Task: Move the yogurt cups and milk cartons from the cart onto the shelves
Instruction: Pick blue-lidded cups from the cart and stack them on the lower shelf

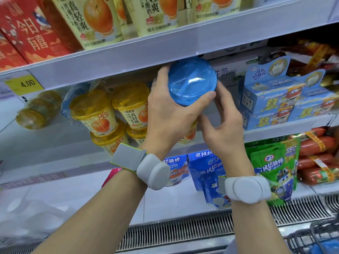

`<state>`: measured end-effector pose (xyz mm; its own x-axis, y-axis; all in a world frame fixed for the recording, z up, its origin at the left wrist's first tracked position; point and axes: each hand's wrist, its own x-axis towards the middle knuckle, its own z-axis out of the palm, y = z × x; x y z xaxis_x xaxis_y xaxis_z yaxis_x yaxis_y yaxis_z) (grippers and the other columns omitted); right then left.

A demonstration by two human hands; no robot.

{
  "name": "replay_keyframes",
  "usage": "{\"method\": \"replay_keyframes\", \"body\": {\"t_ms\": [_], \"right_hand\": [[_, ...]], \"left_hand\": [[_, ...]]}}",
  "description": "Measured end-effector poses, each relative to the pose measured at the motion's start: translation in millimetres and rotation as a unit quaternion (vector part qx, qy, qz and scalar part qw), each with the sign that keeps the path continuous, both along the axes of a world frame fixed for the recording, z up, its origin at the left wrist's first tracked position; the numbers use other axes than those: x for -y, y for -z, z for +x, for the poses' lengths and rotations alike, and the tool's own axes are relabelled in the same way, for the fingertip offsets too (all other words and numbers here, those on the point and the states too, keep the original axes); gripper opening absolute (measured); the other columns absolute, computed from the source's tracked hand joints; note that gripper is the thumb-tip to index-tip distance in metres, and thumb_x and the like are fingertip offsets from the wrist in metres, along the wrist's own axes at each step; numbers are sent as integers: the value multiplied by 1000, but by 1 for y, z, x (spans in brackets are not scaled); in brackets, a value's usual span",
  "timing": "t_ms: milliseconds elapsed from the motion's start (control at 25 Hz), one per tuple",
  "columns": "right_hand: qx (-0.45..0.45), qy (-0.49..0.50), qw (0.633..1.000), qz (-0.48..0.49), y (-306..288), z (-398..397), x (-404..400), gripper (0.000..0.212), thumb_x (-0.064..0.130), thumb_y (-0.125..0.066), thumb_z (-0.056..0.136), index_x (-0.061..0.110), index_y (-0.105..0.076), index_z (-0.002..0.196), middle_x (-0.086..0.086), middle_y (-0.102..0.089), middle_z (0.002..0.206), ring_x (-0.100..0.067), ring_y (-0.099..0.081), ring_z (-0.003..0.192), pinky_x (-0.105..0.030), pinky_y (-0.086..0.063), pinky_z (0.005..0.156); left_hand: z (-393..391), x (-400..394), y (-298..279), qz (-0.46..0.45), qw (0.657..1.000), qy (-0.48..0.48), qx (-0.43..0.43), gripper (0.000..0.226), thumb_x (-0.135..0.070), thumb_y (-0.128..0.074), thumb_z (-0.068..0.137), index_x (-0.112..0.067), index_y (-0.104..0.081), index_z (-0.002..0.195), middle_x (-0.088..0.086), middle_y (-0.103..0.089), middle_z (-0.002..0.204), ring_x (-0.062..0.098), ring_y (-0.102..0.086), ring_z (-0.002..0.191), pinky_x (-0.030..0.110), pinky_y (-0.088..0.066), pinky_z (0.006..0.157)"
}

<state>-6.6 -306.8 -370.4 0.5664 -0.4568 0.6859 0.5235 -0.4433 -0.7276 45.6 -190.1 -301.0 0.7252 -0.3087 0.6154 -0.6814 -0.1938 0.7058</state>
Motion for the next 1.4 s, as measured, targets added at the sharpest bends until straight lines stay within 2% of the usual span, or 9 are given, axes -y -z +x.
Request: {"method": "replay_keyframes", "body": {"t_ms": [120,360,560,760,920,1080,1200,1320,1400], "right_hand": [[-32,-20,999,2,3,1,2,62,-4,-58,89,4,-42,148,-6,-54,144,-16,-50,137,-43,-42,113],[-101,-65,993,16,3,2,0,72,-10,-44,83,6,-37,153,-1,-51,148,-5,-46,138,-20,-38,112],[-139,-66,988,-10,3,0,-2,76,-5,-39,80,8,-35,154,11,-51,139,18,-46,124,-6,-36,102],[-160,-73,984,-16,-2,5,-6,74,0,-41,82,11,-37,154,7,-55,140,2,-52,128,-13,-40,105],[-160,-31,986,-27,-16,11,-4,58,-4,-44,79,11,-57,134,21,-65,109,6,-62,102,-14,-51,91],[-228,3,973,-31,-39,27,11,56,15,-42,67,10,-66,117,-4,-74,102,-19,-70,95,-38,-59,85],[-237,-4,972,-8,-35,26,14,56,12,-45,72,10,-66,124,-4,-74,107,-16,-70,99,-32,-58,90],[-220,-34,974,50,-23,23,8,55,-5,-53,77,9,-62,130,-1,-72,111,-13,-68,104,-25,-57,91],[-218,-57,973,52,-18,24,5,59,1,-55,75,11,-60,133,-1,-71,114,-13,-67,108,-26,-56,92]], "left_hand": [[0,0,-3,-5,1000,-19,-5,78,-47,-87,74,-20,-50,138,-10,-60,131,10,-56,125,37,-50,104],[6,2,-5,22,997,-59,-42,76,-54,-82,74,-26,-49,136,-14,-59,130,7,-55,123,36,-51,103],[9,4,-6,70,990,-64,-101,73,-52,-78,81,-28,-43,139,-12,-56,131,8,-55,121,26,-51,98],[16,2,-10,84,987,-70,-113,69,-53,-76,82,-27,-44,138,-8,-58,128,12,-57,119,32,-53,99],[16,7,-13,89,985,-80,-120,63,-47,-76,85,-25,-44,136,-12,-55,114,8,-55,107,16,-47,83],[15,10,-10,87,985,-86,-121,62,-43,-73,89,-23,-43,139,-11,-51,113,7,-51,104,17,-43,84],[13,10,-9,83,986,-85,-119,61,-41,-72,90,-21,-43,140,-12,-51,112,5,-51,102,10,-42,77],[16,9,-10,77,985,-80,-131,64,-39,-74,89,-20,-42,141,-7,-54,121,10,-53,113,23,-49,93],[18,6,-11,72,984,-71,-145,65,-38,-75,89,-21,-42,142,-6,-55,127,12,-55,118,28,-51,97]]}}
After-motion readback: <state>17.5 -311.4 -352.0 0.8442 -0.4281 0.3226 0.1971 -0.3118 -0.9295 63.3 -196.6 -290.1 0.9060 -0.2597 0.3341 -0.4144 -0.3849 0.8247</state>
